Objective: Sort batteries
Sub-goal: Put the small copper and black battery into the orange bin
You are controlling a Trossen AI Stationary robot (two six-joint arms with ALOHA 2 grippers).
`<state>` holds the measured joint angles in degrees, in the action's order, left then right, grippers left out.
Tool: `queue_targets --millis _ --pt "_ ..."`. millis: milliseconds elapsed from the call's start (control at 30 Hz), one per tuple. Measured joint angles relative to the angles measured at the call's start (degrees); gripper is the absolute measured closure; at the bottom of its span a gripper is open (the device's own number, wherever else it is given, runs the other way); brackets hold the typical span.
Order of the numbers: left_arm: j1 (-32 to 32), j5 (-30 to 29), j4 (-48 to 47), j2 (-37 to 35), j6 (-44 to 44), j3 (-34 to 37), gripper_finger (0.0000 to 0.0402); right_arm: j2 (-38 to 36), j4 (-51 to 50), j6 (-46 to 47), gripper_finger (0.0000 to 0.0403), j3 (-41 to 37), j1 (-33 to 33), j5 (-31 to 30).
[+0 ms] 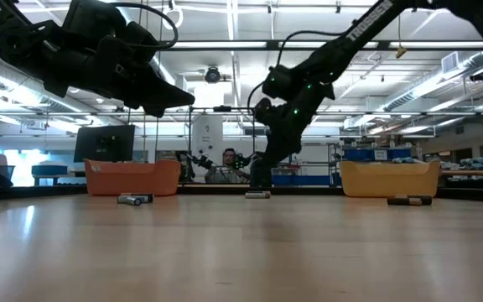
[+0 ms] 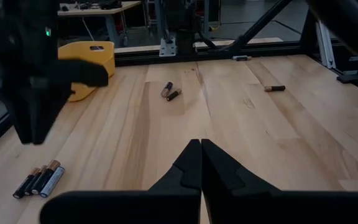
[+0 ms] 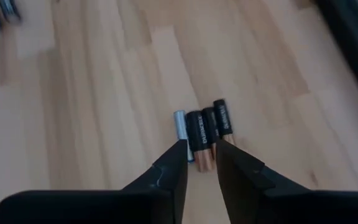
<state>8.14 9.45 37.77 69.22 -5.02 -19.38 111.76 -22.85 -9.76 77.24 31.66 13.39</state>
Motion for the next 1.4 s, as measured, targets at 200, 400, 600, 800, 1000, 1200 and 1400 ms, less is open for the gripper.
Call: queue_targets --millis 200,400,600,800,1000,1200,1400 --pt "0.00 -0.04 0.33 1.12 -0.02 0.00 0.0396 4.51 -0.42 -3.14 0.0289 1.96 0.49 -0.08" --pt "0.00 -0.63 0.23 2.28 -0.07 -0.02 0.0396 5.38 1.20 -4.33 0.0281 2.49 1.11 -1.73" --pt "0.00 -0.66 0.56 2.46 0.04 0.00 0.0396 5.62 2.32 -4.76 0.0280 2.53 2.56 -1.85" --pt "0.00 -0.59 0.94 2.46 0.24 0.00 0.0396 7.32 3.16 -5.03 0.0280 2.55 3.06 -0.73" --pt "0.00 -0.57 1.00 2.44 0.33 0.00 0.0396 8.24 4.56 -5.19 0.0280 2.53 2.93 -0.51" --pt "0.00 -0.55 1.05 2.44 0.33 0.00 0.0396 8.24 4.35 -5.45 0.0280 2.53 3.04 -0.70" --pt "0.00 -0.50 1.08 2.44 0.37 0.00 0.0396 9.64 4.18 -5.62 0.0280 2.53 2.96 -1.35"
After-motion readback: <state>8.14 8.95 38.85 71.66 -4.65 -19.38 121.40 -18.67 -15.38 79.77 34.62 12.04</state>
